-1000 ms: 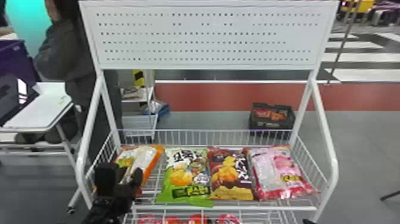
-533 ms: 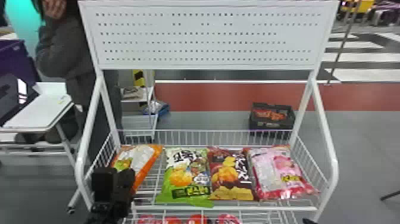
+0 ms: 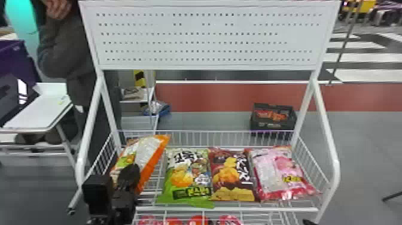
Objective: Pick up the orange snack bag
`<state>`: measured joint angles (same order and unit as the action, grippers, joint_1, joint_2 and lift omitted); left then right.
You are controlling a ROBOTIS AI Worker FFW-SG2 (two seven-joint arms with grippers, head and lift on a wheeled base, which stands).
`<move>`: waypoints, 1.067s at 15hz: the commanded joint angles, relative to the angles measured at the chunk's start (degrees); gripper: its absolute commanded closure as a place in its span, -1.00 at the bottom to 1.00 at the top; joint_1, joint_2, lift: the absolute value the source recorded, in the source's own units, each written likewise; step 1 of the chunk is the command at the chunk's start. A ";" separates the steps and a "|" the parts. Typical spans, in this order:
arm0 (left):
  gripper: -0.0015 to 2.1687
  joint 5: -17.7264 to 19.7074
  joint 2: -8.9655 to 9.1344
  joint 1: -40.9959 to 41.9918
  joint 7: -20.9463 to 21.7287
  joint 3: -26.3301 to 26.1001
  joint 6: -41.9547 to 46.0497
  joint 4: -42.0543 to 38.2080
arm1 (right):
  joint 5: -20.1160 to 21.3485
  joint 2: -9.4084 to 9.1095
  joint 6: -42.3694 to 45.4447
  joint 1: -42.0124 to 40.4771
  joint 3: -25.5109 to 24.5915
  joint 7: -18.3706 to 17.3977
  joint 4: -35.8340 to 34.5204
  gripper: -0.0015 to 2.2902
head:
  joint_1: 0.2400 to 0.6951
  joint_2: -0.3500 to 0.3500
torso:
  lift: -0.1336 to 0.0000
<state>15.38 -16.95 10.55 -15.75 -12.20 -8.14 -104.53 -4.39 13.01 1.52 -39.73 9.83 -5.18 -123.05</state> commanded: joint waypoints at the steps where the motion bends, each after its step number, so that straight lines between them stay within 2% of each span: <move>1: 0.25 0.00 -0.19 4.13 -0.51 0.95 3.61 -3.75 | 0.00 0.00 0.10 -0.08 0.10 0.00 -0.09 -0.87 | 0.14 0.00 | 1.00; 5: 0.25 0.00 -1.07 12.31 -0.42 3.76 9.41 -8.94 | 0.00 0.00 0.10 0.00 0.28 0.00 -0.17 -0.87 | 0.14 0.00 | 1.00; 8: 0.25 0.00 -2.39 17.93 -0.51 5.17 14.33 -11.66 | 0.09 0.00 -0.08 0.09 0.28 0.00 -0.09 -0.87 | 0.14 0.00 | 1.00; 16: 0.25 0.00 -2.30 30.32 -0.07 8.07 29.10 -14.83 | 0.09 -0.09 -0.08 0.09 0.19 0.00 -0.17 -0.87 | 0.14 0.00 | 1.00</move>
<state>15.40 -19.32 38.97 -15.83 -4.73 18.62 -119.34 -4.31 12.93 1.44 -39.70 10.03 -5.18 -123.29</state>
